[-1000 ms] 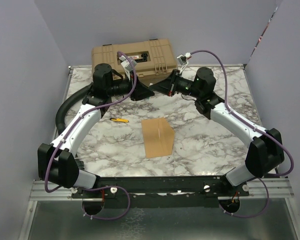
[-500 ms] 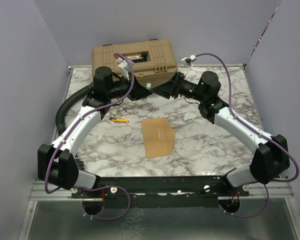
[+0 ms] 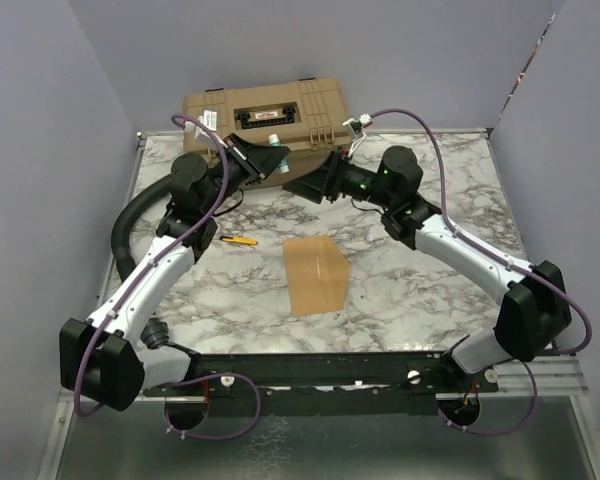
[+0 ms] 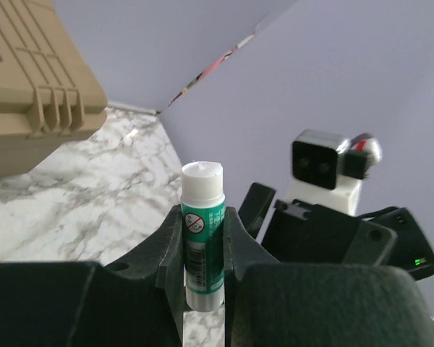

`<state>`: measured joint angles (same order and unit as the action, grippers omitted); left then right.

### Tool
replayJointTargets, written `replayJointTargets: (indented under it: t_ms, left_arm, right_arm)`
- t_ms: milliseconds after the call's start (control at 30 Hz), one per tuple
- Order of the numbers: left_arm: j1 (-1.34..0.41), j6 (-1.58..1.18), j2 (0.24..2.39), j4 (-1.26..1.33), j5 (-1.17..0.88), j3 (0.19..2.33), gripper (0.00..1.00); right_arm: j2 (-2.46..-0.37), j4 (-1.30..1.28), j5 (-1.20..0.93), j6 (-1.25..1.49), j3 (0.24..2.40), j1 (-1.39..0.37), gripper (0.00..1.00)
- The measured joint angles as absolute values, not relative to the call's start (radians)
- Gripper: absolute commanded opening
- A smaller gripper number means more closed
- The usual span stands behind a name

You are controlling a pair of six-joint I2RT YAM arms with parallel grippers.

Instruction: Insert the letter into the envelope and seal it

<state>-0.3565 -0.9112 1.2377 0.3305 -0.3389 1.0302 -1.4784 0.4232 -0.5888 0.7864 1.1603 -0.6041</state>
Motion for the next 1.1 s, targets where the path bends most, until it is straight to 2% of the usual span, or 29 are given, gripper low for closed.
replayJointTargets:
  t_ms: [133,367,533,700,833,1100]
  left_arm:
    - [-0.361,-1.005,1.223,0.403,-0.284,1.023,0.00]
    - [-0.363,-1.084,1.211,0.449,-0.270,1.010,0.00]
    - [-0.369,-1.092,1.175,0.494,-0.266,0.955,0.00]
    - [-0.367,-1.099,1.174,0.552,-0.265,0.920,0.00]
    - [-0.367,-1.119,1.165,0.610,-0.265,0.906,0.00]
    - [-0.383,-1.125,1.137,0.789,-0.294,0.894,0.00]
  right_arm:
    - [-1.536,0.465,-0.588,0.833,1.207,-0.621,0.52]
    - [-1.589,0.530,-0.588,0.930,1.269,-0.620,0.52]
    - [-1.597,0.552,-0.588,0.982,1.269,-0.620,0.24]
    - [-1.626,0.611,-0.605,1.077,1.271,-0.620,0.07]
    - [-1.631,0.696,-0.614,1.200,1.251,-0.620,0.01]
    - [-1.649,1.074,-0.550,1.587,1.159,-0.642,0.00]
